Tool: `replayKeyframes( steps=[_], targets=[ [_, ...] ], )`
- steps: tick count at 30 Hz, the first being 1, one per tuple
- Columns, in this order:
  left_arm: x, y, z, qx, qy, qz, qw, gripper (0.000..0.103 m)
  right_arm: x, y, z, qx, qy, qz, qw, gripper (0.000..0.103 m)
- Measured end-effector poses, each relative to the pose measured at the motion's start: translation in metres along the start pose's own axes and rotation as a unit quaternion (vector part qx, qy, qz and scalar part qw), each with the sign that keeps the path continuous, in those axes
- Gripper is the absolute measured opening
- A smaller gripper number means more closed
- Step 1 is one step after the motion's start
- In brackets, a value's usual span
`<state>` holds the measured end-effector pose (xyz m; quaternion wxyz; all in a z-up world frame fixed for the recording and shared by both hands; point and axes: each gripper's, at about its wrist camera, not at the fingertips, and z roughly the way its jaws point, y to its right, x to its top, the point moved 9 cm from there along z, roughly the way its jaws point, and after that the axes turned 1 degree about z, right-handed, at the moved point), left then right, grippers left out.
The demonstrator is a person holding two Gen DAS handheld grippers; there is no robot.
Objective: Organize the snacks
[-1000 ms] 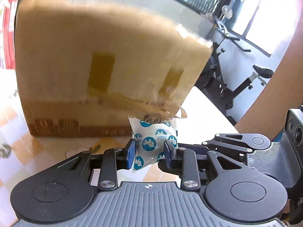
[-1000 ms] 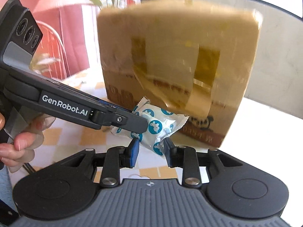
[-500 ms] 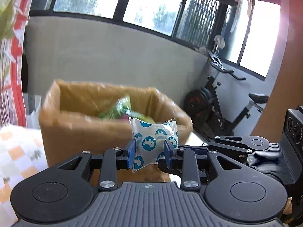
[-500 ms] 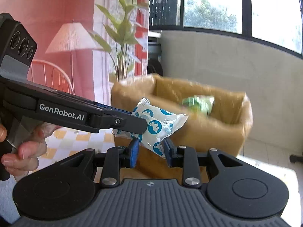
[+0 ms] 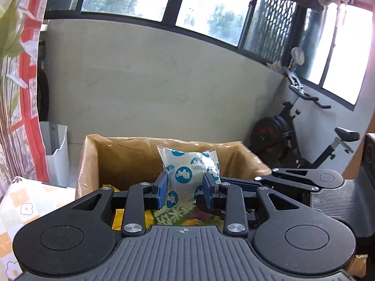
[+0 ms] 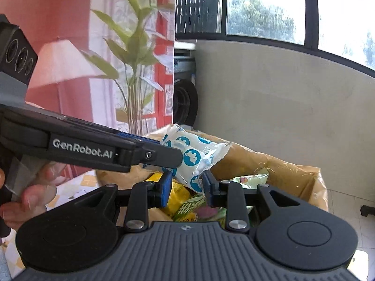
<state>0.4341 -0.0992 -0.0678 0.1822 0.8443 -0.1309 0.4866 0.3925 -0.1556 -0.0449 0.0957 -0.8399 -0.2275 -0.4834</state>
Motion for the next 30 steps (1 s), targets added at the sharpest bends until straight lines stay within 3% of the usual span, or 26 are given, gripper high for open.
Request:
replayKeyframes(
  steps=[8, 12, 14, 17, 19, 25, 30],
  targets=[
    [-0.007, -0.023, 0.015, 0.021, -0.017, -0.020, 0.9994, 0.035, -0.011, 0.010, 0.030, -0.025, -0.027, 0.014, 0.999, 0.031],
    [-0.004, -0.030, 0.001, 0.042, -0.008, -0.015, 0.9990, 0.061, -0.015, 0.020, 0.023, -0.051, -0.025, 0.036, 0.998, 0.032],
    [0.000, -0.030, -0.007, 0.047, -0.001, -0.005, 0.9989, 0.069, -0.012, 0.023, 0.016, -0.063, -0.024, 0.043, 0.997, 0.036],
    [0.010, -0.027, -0.028, 0.069, 0.015, 0.012, 0.9975, 0.081, -0.006, 0.029, -0.002, -0.074, -0.011, 0.062, 0.995, 0.052],
    [0.019, -0.023, -0.045, 0.082, 0.029, 0.021, 0.9960, 0.089, -0.002, 0.032, -0.019, -0.076, 0.004, 0.082, 0.994, 0.075],
    [0.035, 0.004, -0.094, 0.118, 0.059, 0.065, 0.9892, 0.091, 0.008, 0.029, -0.070, -0.090, 0.030, 0.109, 0.990, 0.095],
    [0.037, 0.024, -0.133, 0.136, 0.083, 0.093, 0.9827, 0.095, 0.011, 0.020, -0.117, -0.109, 0.047, 0.116, 0.986, 0.099]
  ],
)
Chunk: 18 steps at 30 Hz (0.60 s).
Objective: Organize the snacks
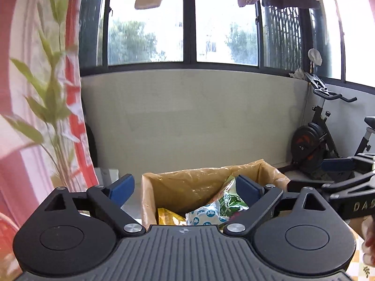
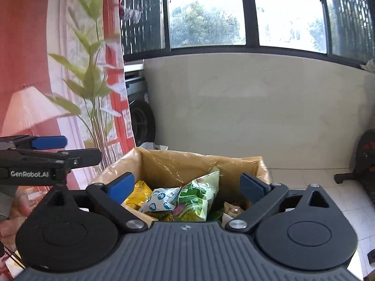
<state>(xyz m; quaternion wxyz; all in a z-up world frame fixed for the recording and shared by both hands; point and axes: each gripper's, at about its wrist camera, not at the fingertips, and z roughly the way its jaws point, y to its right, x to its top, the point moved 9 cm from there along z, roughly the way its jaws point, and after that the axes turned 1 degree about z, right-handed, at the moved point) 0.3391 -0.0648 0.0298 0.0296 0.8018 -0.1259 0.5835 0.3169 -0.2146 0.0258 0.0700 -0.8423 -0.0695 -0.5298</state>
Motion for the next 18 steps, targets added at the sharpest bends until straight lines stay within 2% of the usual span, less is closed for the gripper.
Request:
replayKeyframes(
  steps=[5, 12, 18],
  targets=[
    [0.006, 0.006, -0.045, 0.026, 0.024, 0.012, 0.9993, 0.096, 0.003, 0.000, -0.047, -0.015, 0.020, 0.016, 1.000, 0.103],
    [0.014, 0.015, -0.100, 0.061, 0.050, 0.030, 0.9964, 0.096, 0.003, -0.007, -0.104, -0.053, 0.049, 0.001, 0.997, 0.103],
    [0.014, 0.019, -0.137, 0.065, 0.062, 0.020, 0.9958, 0.096, 0.000, -0.013, -0.133, -0.060, 0.066, 0.017, 0.996, 0.103]
  ],
)
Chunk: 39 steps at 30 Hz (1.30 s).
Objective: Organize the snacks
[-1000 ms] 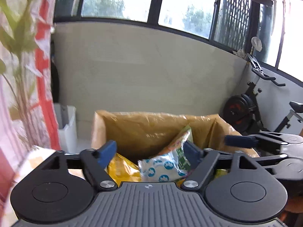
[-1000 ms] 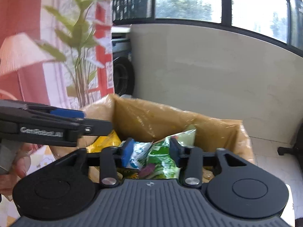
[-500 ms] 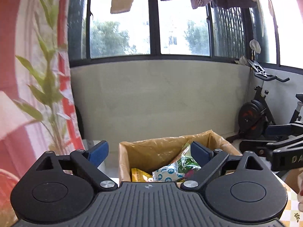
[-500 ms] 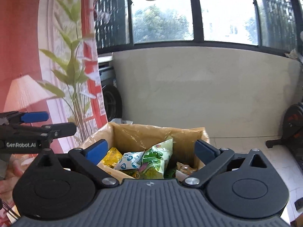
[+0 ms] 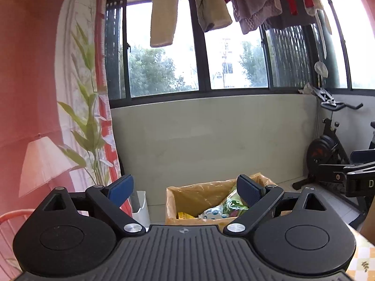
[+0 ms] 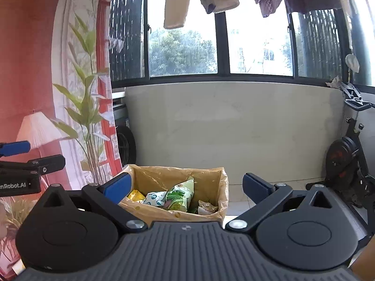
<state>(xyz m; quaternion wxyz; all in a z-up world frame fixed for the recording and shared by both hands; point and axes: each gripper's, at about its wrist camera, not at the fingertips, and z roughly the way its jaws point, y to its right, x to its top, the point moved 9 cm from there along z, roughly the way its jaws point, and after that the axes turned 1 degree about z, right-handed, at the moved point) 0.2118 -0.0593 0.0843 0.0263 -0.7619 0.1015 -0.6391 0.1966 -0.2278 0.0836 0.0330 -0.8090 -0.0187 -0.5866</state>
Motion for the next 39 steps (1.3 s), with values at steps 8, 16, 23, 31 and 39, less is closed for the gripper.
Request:
replayKeyframes(
  steps=[8, 16, 23, 31, 39],
  targets=[
    [-0.004, -0.003, -0.027, 0.006, -0.001, -0.014, 0.9999, 0.096, -0.007, -0.006, -0.026, 0.002, 0.003, 0.010, 1.000, 0.103],
    [-0.012, -0.007, -0.035, 0.008, -0.004, -0.018, 0.9998, 0.096, -0.011, -0.004, -0.036, 0.002, 0.003, 0.024, 1.000, 0.103],
    [-0.013, -0.005, -0.036, 0.011, -0.005, -0.015, 0.9998, 0.096, -0.017, -0.004, -0.037, 0.005, -0.004, 0.027, 1.000, 0.103],
    [-0.016, -0.008, -0.037, 0.013, -0.007, -0.020, 0.9997, 0.096, -0.018, -0.003, -0.036, 0.002, -0.007, 0.028, 1.000, 0.103],
    [-0.017, -0.012, -0.040, 0.018, -0.009, -0.029, 0.9994, 0.096, -0.017, -0.005, -0.036, 0.002, -0.007, 0.025, 1.000, 0.103]
  ],
)
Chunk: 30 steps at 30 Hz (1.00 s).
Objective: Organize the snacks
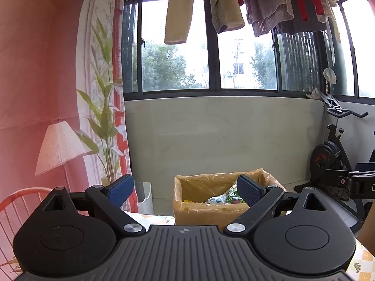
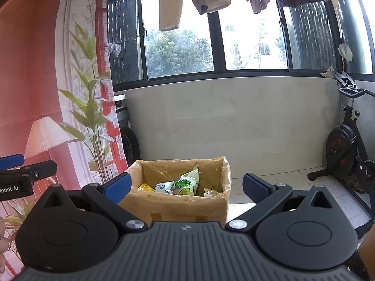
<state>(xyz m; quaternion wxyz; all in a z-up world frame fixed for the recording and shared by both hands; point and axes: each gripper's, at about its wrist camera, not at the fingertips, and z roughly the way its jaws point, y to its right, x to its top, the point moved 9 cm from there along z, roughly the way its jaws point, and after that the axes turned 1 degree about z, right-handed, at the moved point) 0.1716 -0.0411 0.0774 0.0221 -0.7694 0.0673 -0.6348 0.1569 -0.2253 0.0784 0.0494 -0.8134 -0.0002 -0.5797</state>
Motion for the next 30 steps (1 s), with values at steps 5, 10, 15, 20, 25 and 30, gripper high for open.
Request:
replayKeyframes(
  steps=[5, 10, 15, 20, 25, 30],
  targets=[
    [0.0007, -0.0003, -0.0035, 0.002, 0.004, -0.002, 1.0000, 0.096, 0.0004, 0.0002, -0.0002, 0.000, 0.001, -0.001, 1.000, 0.103],
    [0.0003, -0.0018, -0.0050, 0.002, 0.006, -0.002, 1.0000, 0.096, 0.0002, -0.0004, -0.0002, 0.000, 0.001, -0.001, 1.000, 0.103],
    [0.0000, -0.0023, -0.0045, 0.002, 0.005, -0.002, 1.0000, 0.096, 0.0000, -0.0018, -0.0004, 0.000, 0.000, -0.002, 1.000, 0.103],
    [-0.0001, -0.0026, -0.0044, 0.002, 0.005, -0.003, 1.0000, 0.096, -0.0004, -0.0036, -0.0012, 0.002, -0.001, -0.003, 1.000, 0.103],
    [-0.0012, -0.0022, -0.0042, 0.003, 0.003, -0.005, 1.0000, 0.096, -0.0004, -0.0035, -0.0016, 0.002, -0.001, -0.004, 1.000, 0.103],
    [-0.0014, -0.0040, -0.0038, 0.004, 0.004, -0.011, 0.9999, 0.096, -0.0007, -0.0035, -0.0011, 0.002, -0.002, -0.002, 1.000, 0.103]
  ],
)
